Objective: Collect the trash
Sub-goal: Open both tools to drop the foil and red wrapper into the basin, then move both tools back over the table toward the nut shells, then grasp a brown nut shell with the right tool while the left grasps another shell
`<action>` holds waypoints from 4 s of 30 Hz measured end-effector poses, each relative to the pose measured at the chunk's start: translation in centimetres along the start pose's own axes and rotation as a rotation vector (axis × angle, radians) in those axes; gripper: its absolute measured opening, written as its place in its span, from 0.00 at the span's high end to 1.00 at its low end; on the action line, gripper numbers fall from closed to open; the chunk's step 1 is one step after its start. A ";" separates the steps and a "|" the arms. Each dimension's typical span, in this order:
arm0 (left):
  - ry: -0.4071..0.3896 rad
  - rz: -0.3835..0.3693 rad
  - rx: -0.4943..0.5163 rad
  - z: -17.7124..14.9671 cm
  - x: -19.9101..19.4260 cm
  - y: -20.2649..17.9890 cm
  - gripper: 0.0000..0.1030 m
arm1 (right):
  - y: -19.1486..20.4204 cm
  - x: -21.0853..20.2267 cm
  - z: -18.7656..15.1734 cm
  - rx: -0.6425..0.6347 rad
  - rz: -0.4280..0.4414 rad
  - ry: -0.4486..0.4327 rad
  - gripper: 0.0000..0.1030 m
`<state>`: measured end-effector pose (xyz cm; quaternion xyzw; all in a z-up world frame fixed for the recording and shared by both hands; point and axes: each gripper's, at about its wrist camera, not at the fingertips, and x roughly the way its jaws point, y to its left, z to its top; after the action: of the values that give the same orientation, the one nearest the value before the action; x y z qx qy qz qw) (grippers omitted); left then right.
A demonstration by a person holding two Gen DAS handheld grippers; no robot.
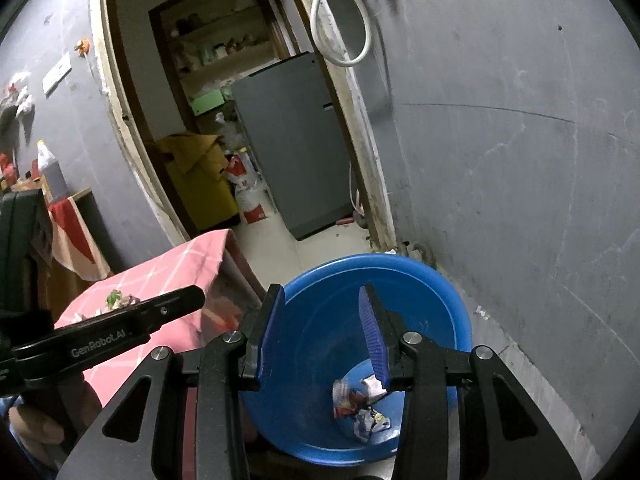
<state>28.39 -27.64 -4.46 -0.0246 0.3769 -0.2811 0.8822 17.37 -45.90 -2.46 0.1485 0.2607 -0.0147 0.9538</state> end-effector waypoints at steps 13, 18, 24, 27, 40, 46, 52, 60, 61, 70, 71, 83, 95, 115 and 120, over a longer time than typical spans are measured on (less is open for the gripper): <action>-0.135 -0.022 -0.017 0.5 -4.7 0.4 0.39 | 1.3 -3.2 1.2 -0.019 -0.033 -0.103 0.34; -0.223 -0.002 -0.019 0.7 -8.1 0.9 0.27 | 2.5 -4.9 1.9 -0.033 -0.043 -0.164 0.17; -0.361 0.045 -0.014 0.4 -12.8 1.9 0.06 | 3.8 -6.9 2.4 -0.037 -0.024 -0.239 0.00; -0.400 0.082 -0.010 0.2 -14.6 2.3 0.03 | 4.9 -7.9 2.5 -0.058 -0.005 -0.281 0.00; -0.543 0.214 0.008 -1.9 -21.6 4.5 0.02 | 10.1 -11.4 2.3 -0.182 0.046 -0.404 0.00; -0.600 0.273 0.045 -3.3 -24.1 5.5 0.02 | 12.7 -12.0 1.9 -0.212 0.084 -0.423 0.00; -0.644 0.344 0.091 -4.8 -26.3 6.5 0.02 | 15.3 -11.9 1.5 -0.244 0.128 -0.422 0.00; -0.652 0.406 0.066 -6.2 -28.0 9.0 0.02 | 18.6 -10.5 0.8 -0.268 0.196 -0.402 0.00; -0.651 0.412 0.058 -6.3 -28.1 9.4 0.02 | 19.0 -10.4 0.8 -0.271 0.201 -0.398 0.00; -0.630 0.485 -0.015 -7.3 -28.5 14.0 0.02 | 22.7 -7.0 -0.2 -0.343 0.239 -0.371 0.00; -0.628 0.491 -0.022 -7.4 -28.5 14.5 0.02 | 22.9 -6.7 -0.2 -0.346 0.243 -0.370 0.00; -0.581 0.551 -0.115 -8.7 -26.9 20.5 0.02 | 26.6 -1.4 -1.8 -0.402 0.328 -0.302 0.00; -0.435 0.509 -0.159 -8.7 -23.4 23.9 0.02 | 27.9 4.8 -3.1 -0.456 0.356 -0.113 0.00; -0.100 0.340 -0.224 -7.2 -17.5 26.7 0.29 | 27.8 12.3 -4.4 -0.451 0.357 0.257 0.50; -0.006 0.295 -0.219 -6.7 -15.5 27.1 0.48 | 28.0 13.0 -4.6 -0.450 0.370 0.287 0.59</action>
<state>28.11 4.25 -6.09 -0.0658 0.4020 -0.1059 0.9071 29.34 -17.14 -5.01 -0.0206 0.3580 0.2379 0.9027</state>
